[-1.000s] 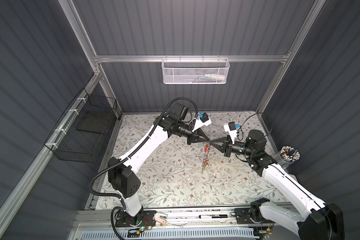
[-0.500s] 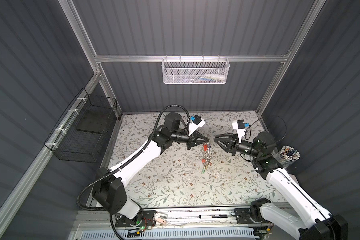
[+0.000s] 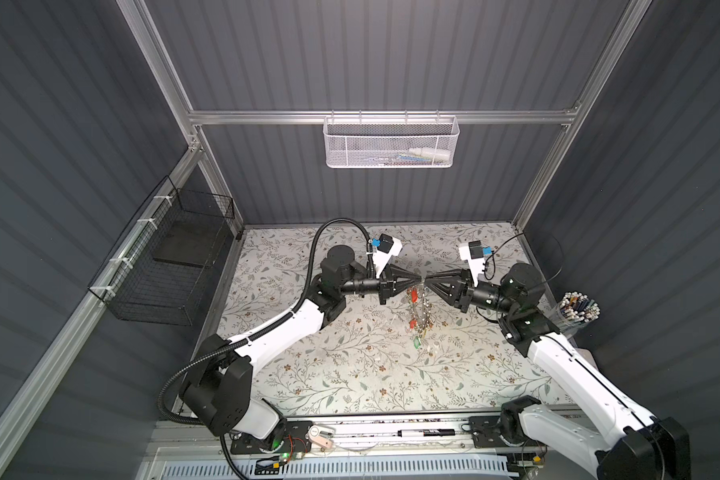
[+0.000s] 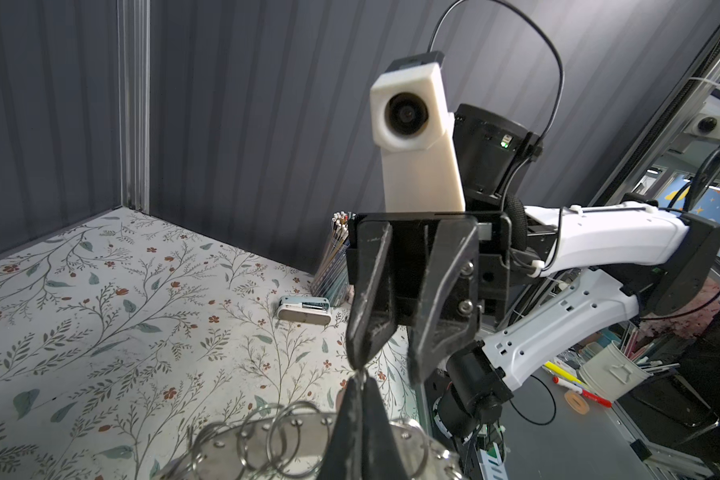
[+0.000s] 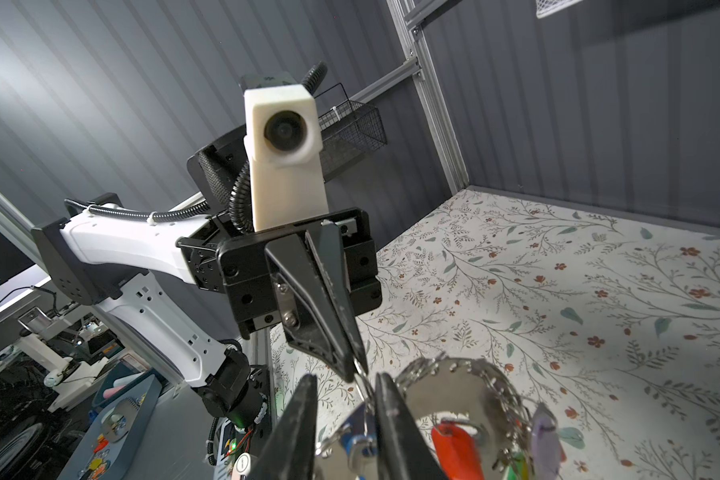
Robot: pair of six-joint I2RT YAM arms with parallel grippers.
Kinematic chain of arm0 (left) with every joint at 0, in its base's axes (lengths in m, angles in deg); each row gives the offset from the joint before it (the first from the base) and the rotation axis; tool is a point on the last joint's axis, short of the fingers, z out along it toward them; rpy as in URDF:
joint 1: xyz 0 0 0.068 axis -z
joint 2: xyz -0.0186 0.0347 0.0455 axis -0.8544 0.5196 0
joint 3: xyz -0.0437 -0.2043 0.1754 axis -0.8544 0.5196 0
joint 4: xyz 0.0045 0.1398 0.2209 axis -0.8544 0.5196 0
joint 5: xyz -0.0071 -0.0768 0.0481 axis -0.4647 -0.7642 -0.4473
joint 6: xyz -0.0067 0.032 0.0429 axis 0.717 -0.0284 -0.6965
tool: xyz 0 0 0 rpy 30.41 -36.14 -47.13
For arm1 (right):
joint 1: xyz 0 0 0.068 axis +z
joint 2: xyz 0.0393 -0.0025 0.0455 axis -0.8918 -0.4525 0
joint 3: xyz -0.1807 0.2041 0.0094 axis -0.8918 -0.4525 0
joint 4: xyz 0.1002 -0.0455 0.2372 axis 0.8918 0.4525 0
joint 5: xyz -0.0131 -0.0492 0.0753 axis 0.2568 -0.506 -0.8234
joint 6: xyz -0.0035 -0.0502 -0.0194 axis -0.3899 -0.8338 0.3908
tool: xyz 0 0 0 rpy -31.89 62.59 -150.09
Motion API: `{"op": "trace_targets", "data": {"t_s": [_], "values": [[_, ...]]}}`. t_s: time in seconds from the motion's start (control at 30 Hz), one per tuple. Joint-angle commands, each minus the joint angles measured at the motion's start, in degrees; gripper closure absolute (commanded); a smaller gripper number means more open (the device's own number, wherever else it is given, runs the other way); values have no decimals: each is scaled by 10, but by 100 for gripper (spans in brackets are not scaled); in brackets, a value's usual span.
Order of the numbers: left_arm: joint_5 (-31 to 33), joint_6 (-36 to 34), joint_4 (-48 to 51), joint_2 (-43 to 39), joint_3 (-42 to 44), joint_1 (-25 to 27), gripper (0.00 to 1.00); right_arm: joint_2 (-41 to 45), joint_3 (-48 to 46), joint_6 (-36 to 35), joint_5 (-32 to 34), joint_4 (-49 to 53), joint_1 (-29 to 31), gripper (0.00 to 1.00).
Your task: Put the keys on the keyring
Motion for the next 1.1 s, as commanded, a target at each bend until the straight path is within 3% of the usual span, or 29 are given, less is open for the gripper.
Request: {"op": "trace_targets", "data": {"t_s": [0.0, 0.3, 1.07], "values": [[13, 35, -98, -23, -2, 2, 100, -2, -6, 0, -6, -17, 2, 77], [19, 37, -99, -26, 1, 2, 100, -2, -7, -5, -3, -15, 2, 88], [56, 80, -172, -4, 20, 16, 100, -22, 8, 1, 5, -15, 3, 84]]}}
